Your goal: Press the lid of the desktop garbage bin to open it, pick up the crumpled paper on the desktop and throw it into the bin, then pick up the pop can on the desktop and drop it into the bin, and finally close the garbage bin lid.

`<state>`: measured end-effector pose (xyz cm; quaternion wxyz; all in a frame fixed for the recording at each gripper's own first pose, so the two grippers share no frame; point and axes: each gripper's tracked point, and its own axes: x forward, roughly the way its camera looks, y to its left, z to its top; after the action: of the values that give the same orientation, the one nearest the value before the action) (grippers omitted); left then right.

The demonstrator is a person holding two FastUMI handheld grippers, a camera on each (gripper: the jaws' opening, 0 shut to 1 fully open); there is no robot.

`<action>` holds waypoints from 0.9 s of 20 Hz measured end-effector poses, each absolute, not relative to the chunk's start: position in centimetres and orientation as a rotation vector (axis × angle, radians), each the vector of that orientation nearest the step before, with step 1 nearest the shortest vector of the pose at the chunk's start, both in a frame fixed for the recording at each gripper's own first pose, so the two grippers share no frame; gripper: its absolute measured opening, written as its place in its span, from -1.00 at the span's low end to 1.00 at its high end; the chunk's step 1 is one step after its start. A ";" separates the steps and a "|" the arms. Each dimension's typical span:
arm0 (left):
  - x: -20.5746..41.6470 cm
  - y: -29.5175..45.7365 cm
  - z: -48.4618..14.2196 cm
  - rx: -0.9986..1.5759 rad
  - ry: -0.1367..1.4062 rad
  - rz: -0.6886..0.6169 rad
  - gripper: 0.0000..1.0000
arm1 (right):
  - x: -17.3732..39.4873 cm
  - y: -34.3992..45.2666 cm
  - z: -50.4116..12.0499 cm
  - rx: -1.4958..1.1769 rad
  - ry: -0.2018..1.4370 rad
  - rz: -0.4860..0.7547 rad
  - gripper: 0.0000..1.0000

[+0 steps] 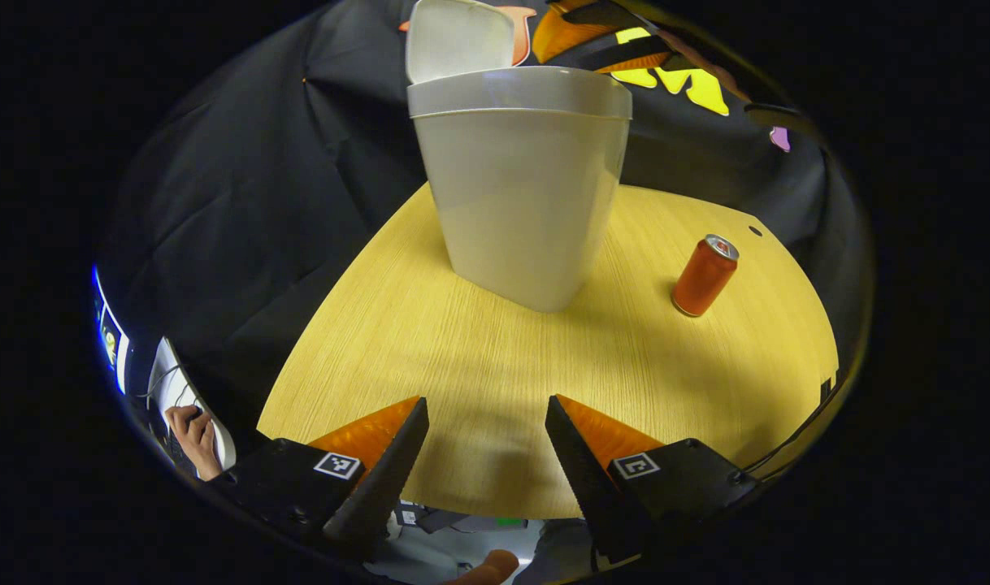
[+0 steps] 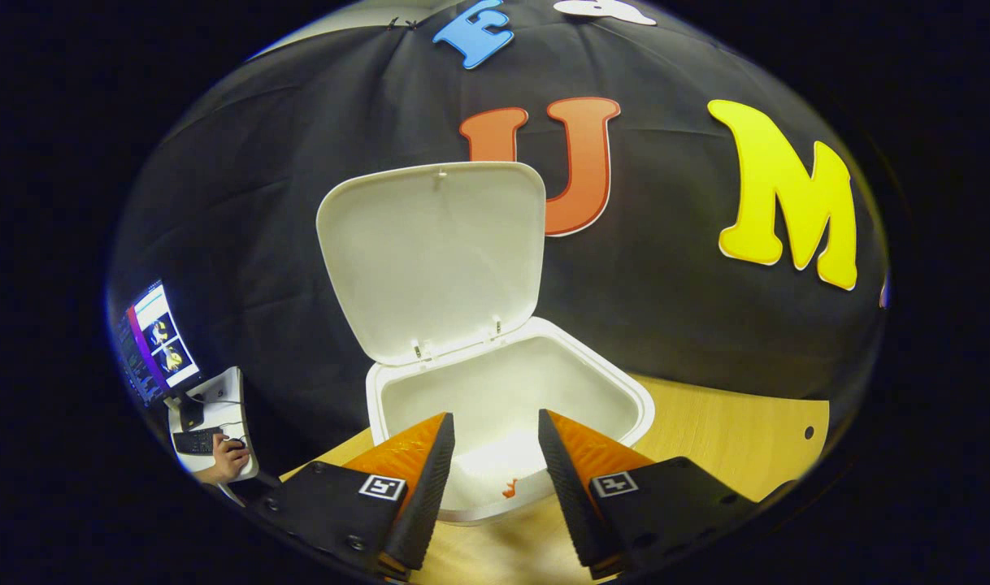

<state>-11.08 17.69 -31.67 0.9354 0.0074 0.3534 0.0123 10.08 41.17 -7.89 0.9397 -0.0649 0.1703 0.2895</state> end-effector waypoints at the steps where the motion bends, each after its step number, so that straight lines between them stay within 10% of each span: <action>1: -11.0 17.2 -31.8 0.030 0.718 0.012 0.93 | 9.8 40.9 -7.5 -0.127 0.341 0.592 0.45; 9: -8.2 11.9 -32.1 0.073 0.666 -0.118 0.93 | 8.7 35.4 -4.9 -0.102 0.286 0.497 0.87; 18: -5.4 3.2 -32.5 0.134 0.570 -0.292 0.92 | 7.3 25.7 -2.2 -0.088 0.228 0.339 0.89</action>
<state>-5.44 3.24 -32.55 0.9469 0.0659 0.2801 -0.1435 7.31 25.70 -2.22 0.9782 -0.0435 0.1132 0.1683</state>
